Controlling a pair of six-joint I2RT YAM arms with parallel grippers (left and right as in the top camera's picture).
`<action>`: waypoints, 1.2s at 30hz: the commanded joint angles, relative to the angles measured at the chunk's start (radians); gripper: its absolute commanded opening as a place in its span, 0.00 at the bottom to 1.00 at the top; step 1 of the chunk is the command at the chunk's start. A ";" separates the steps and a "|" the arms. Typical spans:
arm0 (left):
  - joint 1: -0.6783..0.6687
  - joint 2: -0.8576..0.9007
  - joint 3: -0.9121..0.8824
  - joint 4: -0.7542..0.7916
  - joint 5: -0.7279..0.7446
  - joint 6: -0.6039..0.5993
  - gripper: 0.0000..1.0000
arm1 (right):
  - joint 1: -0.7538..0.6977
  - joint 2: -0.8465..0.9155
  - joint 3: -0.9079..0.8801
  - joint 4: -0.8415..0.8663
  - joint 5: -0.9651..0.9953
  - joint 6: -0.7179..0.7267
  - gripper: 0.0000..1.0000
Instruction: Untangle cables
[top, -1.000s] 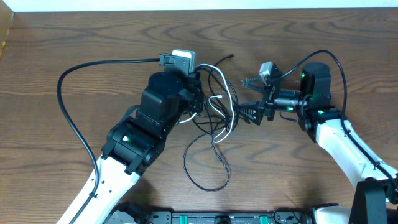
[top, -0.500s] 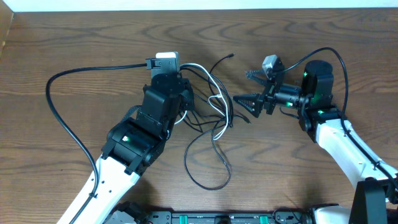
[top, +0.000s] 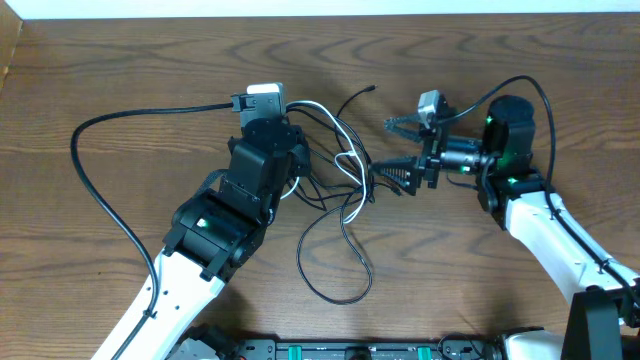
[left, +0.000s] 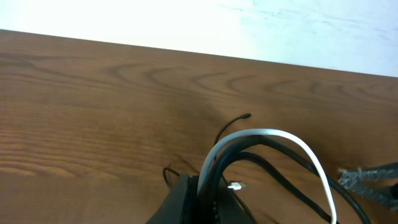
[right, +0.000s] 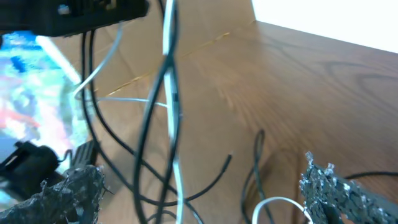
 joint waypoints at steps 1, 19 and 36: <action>0.004 -0.002 0.006 0.005 -0.021 -0.010 0.08 | 0.029 0.006 0.007 0.002 -0.035 0.005 0.99; 0.004 -0.071 0.006 0.265 0.583 -0.010 0.08 | 0.113 0.006 0.007 -0.116 1.134 0.143 0.99; 0.004 -0.294 0.006 0.253 0.582 -0.004 0.08 | -0.161 0.006 0.007 -0.102 1.532 0.167 0.99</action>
